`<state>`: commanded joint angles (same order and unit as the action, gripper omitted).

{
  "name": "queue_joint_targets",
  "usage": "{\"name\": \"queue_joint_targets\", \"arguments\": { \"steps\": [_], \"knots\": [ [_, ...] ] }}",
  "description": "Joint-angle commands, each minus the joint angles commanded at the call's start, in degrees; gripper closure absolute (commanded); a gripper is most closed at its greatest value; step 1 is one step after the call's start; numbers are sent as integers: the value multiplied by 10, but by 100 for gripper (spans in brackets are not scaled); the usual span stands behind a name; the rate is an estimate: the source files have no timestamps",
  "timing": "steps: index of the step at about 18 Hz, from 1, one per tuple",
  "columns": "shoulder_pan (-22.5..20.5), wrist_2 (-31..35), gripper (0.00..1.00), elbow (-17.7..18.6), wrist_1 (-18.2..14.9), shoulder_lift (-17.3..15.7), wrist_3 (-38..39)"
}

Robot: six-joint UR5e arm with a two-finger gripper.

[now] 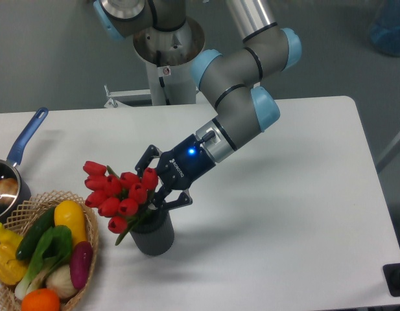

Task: Pick up the flowers from the vase
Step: 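Close the gripper on the tulip stems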

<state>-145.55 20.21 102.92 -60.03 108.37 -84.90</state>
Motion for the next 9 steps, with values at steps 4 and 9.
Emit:
{"name": "queue_joint_targets", "arguments": {
  "steps": [4,9],
  "knots": [
    [0,-10,59,1,0,-2,3],
    [-3,-20,59,1,0,-12,17]
  ]
}}
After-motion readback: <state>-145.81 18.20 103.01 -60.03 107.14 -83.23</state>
